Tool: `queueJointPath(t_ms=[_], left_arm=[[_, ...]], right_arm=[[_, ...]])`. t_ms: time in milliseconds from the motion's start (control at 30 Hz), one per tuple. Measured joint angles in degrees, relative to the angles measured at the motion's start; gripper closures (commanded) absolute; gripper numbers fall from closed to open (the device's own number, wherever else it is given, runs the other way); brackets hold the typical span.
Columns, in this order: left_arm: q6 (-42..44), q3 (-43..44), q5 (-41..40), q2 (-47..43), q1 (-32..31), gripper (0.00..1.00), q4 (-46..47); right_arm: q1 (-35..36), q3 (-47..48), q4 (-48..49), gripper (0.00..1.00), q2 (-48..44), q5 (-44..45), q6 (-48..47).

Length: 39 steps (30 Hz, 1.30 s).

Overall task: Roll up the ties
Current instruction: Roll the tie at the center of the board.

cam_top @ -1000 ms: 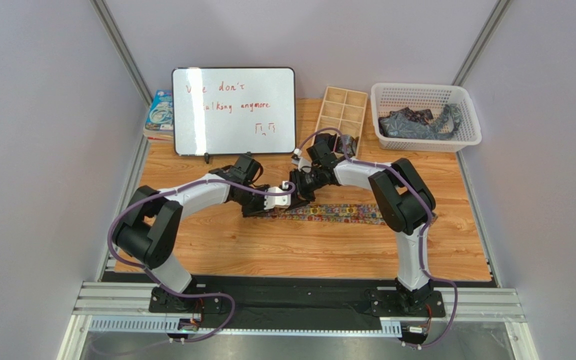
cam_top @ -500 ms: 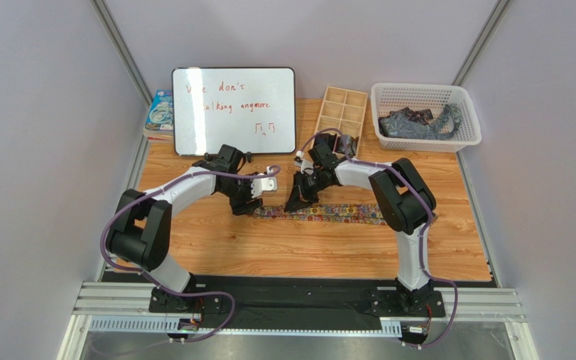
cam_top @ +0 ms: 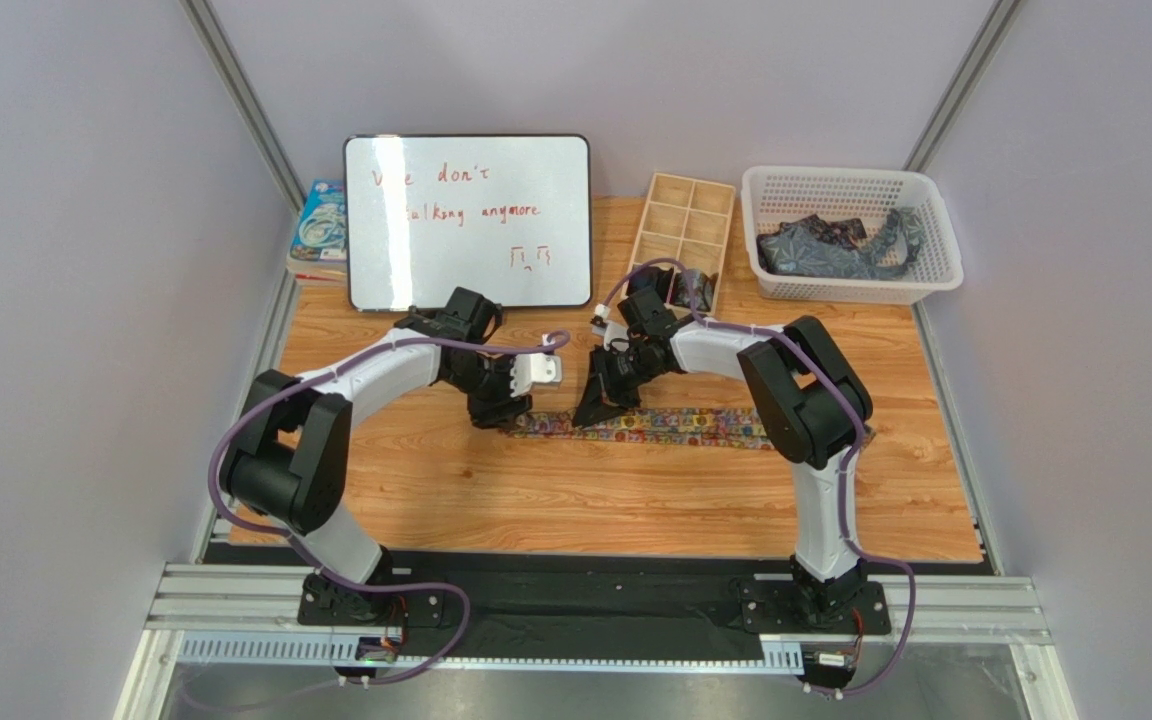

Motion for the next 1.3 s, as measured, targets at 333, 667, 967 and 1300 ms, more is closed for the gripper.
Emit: queueJointPath(t_ms=[333,667,967,1300], left_arm=[[1.0,0.4,0.0,1.5,-1.5,0.69,-1.0],[-1.4,5.6,1.3,1.6,-6.7,0.68,-2.1],[-3.2,10.8,-1.7,9.1,-10.3,0.67,-1.8],[-3.0,11.1,-4.0,11.1,-11.1,0.67,-2.6]], right_arm=[[0.0,0.0,0.0,1.0,0.0,0.4,0.0],[0.0,0.0,0.0,1.0,0.0,0.4,0.0],[0.0,-1.6,1.9,0.93,0.0,-1.2,1.0],[-2.3,-4.5,3.4,0.66,-0.9,-5.7,2.8]])
